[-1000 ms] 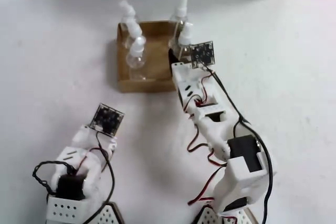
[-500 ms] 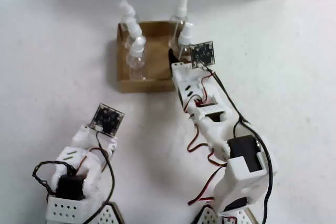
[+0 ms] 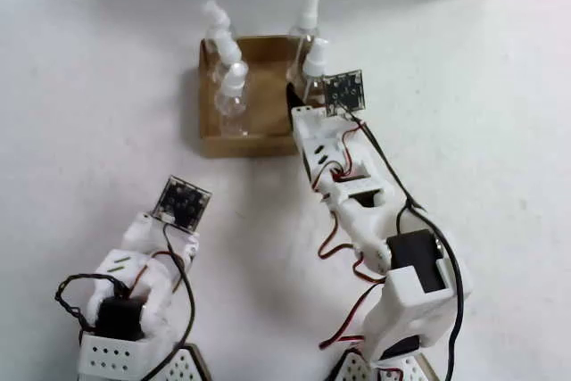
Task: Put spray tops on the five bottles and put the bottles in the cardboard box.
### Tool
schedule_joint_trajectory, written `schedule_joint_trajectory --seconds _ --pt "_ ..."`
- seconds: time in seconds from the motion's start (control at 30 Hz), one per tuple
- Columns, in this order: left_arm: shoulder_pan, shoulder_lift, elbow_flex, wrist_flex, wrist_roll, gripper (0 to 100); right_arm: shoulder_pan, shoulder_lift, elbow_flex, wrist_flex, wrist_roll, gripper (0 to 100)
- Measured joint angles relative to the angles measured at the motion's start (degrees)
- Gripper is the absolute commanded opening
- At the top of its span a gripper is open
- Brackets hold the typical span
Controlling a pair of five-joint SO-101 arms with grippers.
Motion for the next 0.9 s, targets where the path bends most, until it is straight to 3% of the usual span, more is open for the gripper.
schedule_joint_trajectory --seconds 0.1,0.6,0.9 --pt "0.00 0.00 0.00 0.00 0.00 2 0.00 0.00 0.00 0.00 0.00 2.9" --pt "0.00 0.00 0.00 0.00 0.00 2 -1.85 -0.09 1.85 -0.09 0.00 27.6" --pt "0.00 0.00 0.00 0.00 0.00 2 -1.93 0.00 2.46 -0.09 0.00 28.9"
